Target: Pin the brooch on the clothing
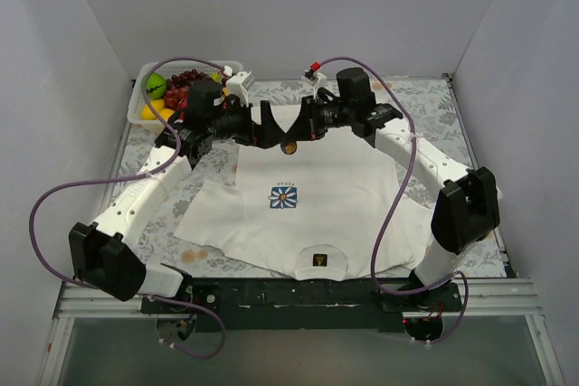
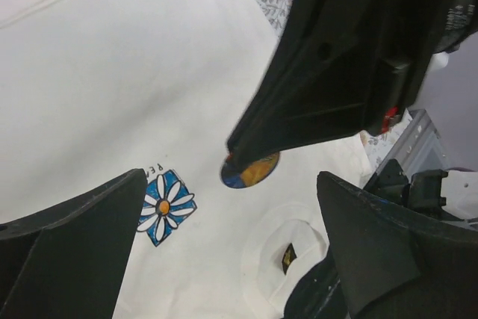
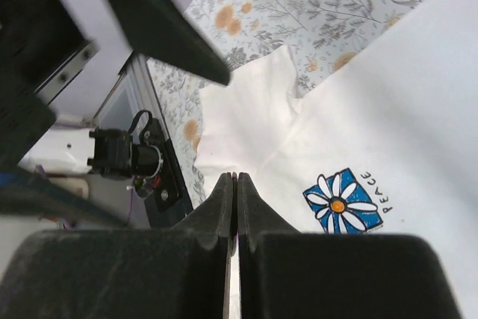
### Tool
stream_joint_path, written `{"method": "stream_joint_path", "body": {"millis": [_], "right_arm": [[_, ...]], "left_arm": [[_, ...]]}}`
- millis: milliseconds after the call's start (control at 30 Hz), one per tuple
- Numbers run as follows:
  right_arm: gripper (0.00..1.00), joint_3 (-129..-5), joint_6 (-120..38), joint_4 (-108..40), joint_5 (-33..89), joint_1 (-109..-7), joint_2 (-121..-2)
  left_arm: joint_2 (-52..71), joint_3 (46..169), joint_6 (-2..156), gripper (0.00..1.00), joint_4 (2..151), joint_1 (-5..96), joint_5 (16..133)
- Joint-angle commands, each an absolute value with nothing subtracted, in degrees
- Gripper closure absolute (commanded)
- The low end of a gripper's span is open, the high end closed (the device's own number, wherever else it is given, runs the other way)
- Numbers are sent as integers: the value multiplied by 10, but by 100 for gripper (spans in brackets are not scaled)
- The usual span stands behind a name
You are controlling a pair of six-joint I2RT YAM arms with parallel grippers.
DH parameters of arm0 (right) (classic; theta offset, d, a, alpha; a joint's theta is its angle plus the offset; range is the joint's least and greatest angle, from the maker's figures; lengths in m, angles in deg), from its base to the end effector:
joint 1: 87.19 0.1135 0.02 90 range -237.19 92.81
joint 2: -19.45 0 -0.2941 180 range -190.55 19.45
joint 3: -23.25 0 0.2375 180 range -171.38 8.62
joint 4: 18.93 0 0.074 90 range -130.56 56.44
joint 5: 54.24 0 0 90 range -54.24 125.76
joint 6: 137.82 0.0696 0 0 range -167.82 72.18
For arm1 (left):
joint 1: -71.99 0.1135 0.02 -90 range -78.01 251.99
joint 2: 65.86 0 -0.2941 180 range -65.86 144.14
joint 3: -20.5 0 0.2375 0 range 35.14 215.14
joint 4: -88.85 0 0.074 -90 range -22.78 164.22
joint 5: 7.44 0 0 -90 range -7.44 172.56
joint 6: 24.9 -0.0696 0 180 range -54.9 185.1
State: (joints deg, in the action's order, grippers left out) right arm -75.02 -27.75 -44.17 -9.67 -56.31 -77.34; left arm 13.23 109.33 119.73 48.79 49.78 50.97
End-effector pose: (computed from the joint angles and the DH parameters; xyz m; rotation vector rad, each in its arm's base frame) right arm 0.3218 0.2502 0.3622 -0.7449 1.9733 1.3399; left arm 0.2764 -0.1522 0.3752 -0.2835 2.3110 -1.3286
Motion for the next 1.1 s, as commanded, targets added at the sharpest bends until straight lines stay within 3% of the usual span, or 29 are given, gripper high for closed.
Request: {"method": "stream_joint_path", "body": {"millis": [0,233,500,800,933,1067], "right_arm": [[99,-803,-206,-528,21,-563,-755],[99,-787,-110,-547,138,-563,-736],[99,-772,-75,-529,141,-571,-723],[99,-762,-73,-521,114,-574,-723],[99,-753,-72,-514,99,-574,-723],[99,-737,-64,-501,89,-574,-720]], "left_arm": [[94,1131,1169,2,473,418,714],[126,1163,1149,2,462,314,862],[194,1184,1110,6,453,229,985],[198,1156,1121,24,506,225,1082],[203,1151,1118,27,517,225,1081],[217,1150,1114,40,515,225,1065]]}}
